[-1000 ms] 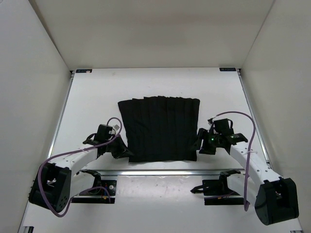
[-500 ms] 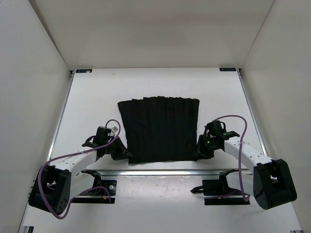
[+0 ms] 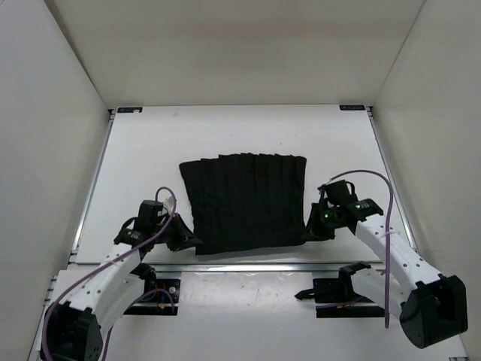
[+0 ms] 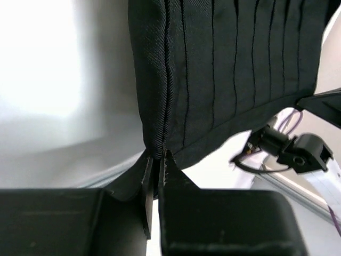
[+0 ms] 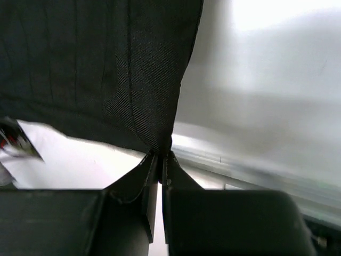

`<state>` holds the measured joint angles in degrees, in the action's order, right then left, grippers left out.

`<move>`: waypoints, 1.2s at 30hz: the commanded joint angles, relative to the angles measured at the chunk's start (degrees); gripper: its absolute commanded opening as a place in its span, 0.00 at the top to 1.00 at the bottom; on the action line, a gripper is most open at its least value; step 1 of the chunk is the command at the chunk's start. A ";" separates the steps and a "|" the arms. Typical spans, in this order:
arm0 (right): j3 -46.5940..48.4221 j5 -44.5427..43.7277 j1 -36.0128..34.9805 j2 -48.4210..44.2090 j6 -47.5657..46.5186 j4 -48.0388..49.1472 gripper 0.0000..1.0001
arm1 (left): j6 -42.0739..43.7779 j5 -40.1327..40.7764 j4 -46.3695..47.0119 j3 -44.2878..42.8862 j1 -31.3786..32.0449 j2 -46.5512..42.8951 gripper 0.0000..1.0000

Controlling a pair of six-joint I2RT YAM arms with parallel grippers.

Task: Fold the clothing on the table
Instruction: Fold the skirt

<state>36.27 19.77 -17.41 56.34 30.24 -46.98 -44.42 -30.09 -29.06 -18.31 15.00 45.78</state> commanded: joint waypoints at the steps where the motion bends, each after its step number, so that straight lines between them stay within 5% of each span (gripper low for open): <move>1: -0.76 0.97 -3.06 -2.80 0.60 -8.21 1.00 | -4.25 -3.30 -5.05 4.24 1.69 -5.77 1.00; 4: 1.59 2.38 -2.90 -2.64 0.26 -10.14 1.00 | -8.47 -3.58 -2.77 2.41 2.13 -7.99 1.00; 7: 12.57 5.01 1.57 3.85 -4.12 -10.41 1.00 | -7.62 -5.15 -0.22 -10.12 -0.84 0.08 1.00; 11: 34.15 2.56 6.41 22.27 -9.92 -8.31 1.00 | -1.47 -6.21 2.51 -27.45 -7.00 21.91 1.00; 14: 48.57 2.65 10.02 37.38 -10.73 -6.99 1.00 | -0.92 -5.26 3.74 -42.31 -10.60 39.49 0.89; 15: 54.29 1.16 10.81 42.84 -10.55 -6.46 0.98 | -1.01 -3.59 3.57 -47.99 -10.78 45.74 0.76; 17: 61.07 -0.16 11.69 49.88 -10.20 -6.54 0.64 | -3.02 -4.71 5.93 -54.36 -11.83 53.84 0.58; 18: 65.46 -1.39 12.13 53.58 -9.85 -7.85 0.55 | -3.82 -6.02 8.03 -56.90 -11.84 57.80 0.40; 19: 67.51 -3.05 12.31 54.83 -10.02 -8.91 0.47 | -6.09 -9.43 9.88 -57.97 -12.01 59.41 0.41; 20: 68.83 -4.03 11.96 56.06 -9.94 -9.79 0.41 | -7.77 -11.20 12.86 -57.98 -11.93 61.51 0.37; 21: 68.06 -4.99 11.96 55.64 -9.59 -9.45 0.39 | -8.39 -12.44 15.41 -58.59 -11.93 62.58 0.08; 22: 65.10 -5.44 11.96 53.64 -9.24 -6.75 0.38 | -8.22 -12.80 16.13 -58.43 -12.10 62.76 0.02; 28: 43.66 -1.32 13.72 44.22 -5.55 7.14 0.37 | -2.17 -10.88 18.60 -50.36 -17.72 57.68 0.01; 32: 37.66 1.59 13.45 44.56 -3.43 11.64 0.35 | 1.52 -7.19 15.29 -47.52 -18.87 56.34 0.01; 35: 35.19 2.20 12.40 44.48 -0.89 14.71 0.36 | 6.36 -2.88 9.56 -49.19 -18.26 57.40 0.18; 36: 34.05 2.46 12.31 44.13 -0.19 16.03 0.37 | 6.80 -0.52 8.68 -49.63 -17.73 57.23 0.35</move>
<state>72.07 20.45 -4.32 101.93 26.92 -38.30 -43.35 -35.62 -15.86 -66.37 -4.03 104.88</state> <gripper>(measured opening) 0.634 0.764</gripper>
